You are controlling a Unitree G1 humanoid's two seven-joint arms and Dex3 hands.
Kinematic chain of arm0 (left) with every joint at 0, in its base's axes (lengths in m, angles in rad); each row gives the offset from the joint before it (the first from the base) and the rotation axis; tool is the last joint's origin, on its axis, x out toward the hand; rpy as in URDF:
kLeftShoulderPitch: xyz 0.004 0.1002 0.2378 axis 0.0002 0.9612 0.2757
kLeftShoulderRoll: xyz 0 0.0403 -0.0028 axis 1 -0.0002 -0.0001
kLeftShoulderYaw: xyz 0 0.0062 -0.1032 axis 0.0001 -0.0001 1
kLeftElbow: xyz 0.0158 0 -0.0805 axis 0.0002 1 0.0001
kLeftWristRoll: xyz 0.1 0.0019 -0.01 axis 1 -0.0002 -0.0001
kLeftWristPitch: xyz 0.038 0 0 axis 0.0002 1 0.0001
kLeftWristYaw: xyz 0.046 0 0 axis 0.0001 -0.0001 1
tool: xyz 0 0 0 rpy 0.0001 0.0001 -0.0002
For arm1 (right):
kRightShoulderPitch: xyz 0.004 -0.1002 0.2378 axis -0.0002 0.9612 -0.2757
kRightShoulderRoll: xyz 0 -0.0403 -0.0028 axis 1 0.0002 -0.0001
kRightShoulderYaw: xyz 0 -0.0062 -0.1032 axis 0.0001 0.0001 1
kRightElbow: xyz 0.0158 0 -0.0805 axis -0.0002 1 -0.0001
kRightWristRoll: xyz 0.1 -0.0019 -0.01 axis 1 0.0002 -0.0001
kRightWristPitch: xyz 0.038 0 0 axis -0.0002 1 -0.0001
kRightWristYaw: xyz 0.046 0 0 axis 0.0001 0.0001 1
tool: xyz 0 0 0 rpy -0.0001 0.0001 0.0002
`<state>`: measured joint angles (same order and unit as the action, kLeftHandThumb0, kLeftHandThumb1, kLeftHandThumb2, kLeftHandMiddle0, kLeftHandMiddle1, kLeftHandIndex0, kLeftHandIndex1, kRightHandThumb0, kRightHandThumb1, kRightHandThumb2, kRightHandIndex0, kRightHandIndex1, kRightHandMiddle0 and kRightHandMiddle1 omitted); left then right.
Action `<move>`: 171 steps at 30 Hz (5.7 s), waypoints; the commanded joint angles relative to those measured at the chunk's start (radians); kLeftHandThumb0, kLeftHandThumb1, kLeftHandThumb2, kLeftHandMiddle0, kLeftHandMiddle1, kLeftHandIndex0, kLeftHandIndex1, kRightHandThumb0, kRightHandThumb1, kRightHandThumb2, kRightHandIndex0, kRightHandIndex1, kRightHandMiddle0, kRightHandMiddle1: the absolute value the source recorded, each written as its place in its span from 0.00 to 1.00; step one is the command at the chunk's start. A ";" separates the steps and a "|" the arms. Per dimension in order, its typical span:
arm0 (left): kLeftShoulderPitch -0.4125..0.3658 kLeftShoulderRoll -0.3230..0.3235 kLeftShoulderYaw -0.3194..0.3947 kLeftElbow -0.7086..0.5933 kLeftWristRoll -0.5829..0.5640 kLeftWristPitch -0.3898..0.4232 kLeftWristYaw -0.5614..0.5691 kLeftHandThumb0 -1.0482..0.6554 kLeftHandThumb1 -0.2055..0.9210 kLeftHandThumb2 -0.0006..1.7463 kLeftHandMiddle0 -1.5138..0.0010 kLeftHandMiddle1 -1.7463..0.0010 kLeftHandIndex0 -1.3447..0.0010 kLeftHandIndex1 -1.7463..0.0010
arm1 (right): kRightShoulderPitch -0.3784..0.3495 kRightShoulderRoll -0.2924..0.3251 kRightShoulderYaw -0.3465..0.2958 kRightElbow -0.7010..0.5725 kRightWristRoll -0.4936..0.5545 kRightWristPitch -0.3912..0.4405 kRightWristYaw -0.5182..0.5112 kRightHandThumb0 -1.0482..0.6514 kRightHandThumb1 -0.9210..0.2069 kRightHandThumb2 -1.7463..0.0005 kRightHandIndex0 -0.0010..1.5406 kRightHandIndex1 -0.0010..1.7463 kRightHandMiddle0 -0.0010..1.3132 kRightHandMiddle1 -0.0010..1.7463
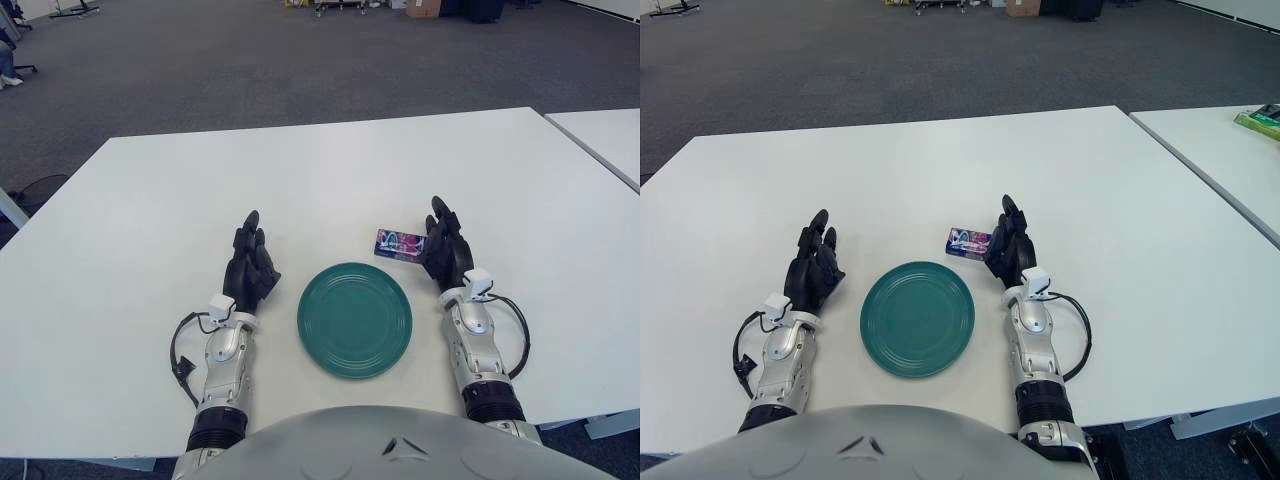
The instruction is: Put the gum into the plate.
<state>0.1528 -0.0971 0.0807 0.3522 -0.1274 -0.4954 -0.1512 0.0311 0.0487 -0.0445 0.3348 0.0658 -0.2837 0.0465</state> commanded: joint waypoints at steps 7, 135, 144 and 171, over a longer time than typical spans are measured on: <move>0.061 -0.016 0.004 0.093 -0.010 0.034 0.010 0.15 1.00 0.52 0.89 1.00 1.00 0.78 | 0.055 -0.032 0.003 -0.131 -0.037 0.162 -0.038 0.24 0.00 0.51 0.06 0.00 0.00 0.15; 0.031 -0.092 -0.011 0.103 -0.043 0.002 0.008 0.17 1.00 0.47 0.87 1.00 1.00 0.68 | -0.241 -0.517 0.576 0.217 -0.987 0.128 -0.409 0.13 0.00 0.57 0.24 0.00 0.00 0.35; 0.061 -0.092 -0.044 0.040 -0.026 0.018 0.035 0.17 1.00 0.48 0.87 1.00 1.00 0.67 | -0.075 -0.711 0.551 -0.110 -1.033 0.158 -0.224 0.14 0.00 0.57 0.24 0.00 0.00 0.31; 0.028 -0.104 -0.065 0.073 -0.166 0.061 -0.025 0.18 1.00 0.45 0.87 1.00 1.00 0.68 | -0.140 -0.865 0.532 -0.256 -1.079 0.030 0.033 0.15 0.00 0.58 0.17 0.00 0.00 0.23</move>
<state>0.1429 -0.1203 0.0283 0.3382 -0.2710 -0.4649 -0.1696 -0.0774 -0.8127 0.4640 0.0768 -1.0031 -0.2315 -0.0250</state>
